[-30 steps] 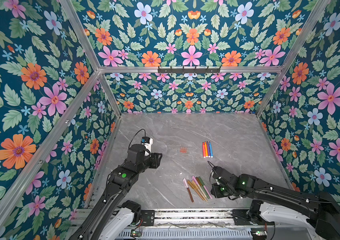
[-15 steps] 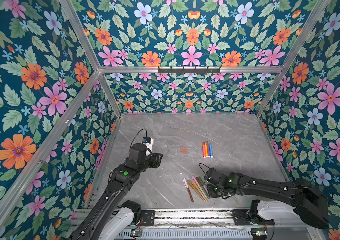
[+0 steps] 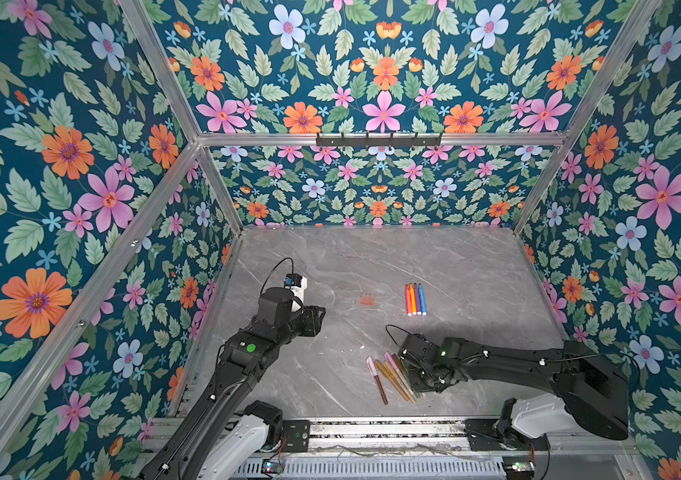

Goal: Open the pen caps
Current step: 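Move the right gripper down onto the pink pen with green cap, then close the right gripper on the pink pen while the left gripper reaches toward it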

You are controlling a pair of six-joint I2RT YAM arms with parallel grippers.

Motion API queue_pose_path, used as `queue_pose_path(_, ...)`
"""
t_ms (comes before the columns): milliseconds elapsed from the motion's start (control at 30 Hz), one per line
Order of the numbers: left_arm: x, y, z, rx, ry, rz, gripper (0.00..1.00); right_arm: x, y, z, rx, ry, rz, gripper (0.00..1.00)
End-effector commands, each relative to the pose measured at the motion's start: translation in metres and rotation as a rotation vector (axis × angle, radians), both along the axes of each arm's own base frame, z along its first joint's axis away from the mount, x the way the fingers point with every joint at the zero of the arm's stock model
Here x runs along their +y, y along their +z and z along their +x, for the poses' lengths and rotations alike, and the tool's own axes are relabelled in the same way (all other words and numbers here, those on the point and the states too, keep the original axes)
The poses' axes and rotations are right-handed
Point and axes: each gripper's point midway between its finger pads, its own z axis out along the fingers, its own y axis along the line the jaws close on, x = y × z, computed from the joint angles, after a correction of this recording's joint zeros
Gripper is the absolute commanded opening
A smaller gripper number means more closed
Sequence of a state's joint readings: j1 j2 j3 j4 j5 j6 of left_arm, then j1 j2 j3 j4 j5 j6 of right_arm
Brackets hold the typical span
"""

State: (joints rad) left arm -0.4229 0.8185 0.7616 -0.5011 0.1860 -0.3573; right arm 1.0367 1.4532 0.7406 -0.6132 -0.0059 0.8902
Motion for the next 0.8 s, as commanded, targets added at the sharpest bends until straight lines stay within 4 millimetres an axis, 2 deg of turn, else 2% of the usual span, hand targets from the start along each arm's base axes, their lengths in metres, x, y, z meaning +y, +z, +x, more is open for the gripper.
queue_pose_path(0, 0.0, 0.004, 0.003, -0.022, -0.002, 0.002, 0.49, -0.011, -0.002, 0.002, 0.007, -0.027, -0.089, 0.17)
queue_pose_path(200, -0.005, -0.005, 0.005, 0.015, -0.021, 0.004, 0.5, -0.006, -0.002, 0.008, 0.004, -0.039, -0.11, 0.14)
queue_pose_path(300, -0.01, -0.007, 0.004, 0.026, -0.048, -0.008, 0.55, -0.004, 0.005, 0.01, -0.034, -0.033, -0.063, 0.14)
queue_pose_path(433, -0.026, -0.006, 0.003, 0.057, -0.085, -0.096, 0.55, -0.005, 0.012, 0.009, -0.078, -0.033, 0.023, 0.12)
queue_pose_path(567, -0.07, -0.019, 0.001, 0.11, -0.144, -0.334, 0.56, 0.008, 0.025, 0.005, -0.135, 0.026, 0.206, 0.1)
queue_pose_path(767, -0.163, -0.052, -0.016, 0.198, -0.279, -0.356, 0.55, 0.01, 0.035, -0.001, -0.183, 0.057, 0.349, 0.09)
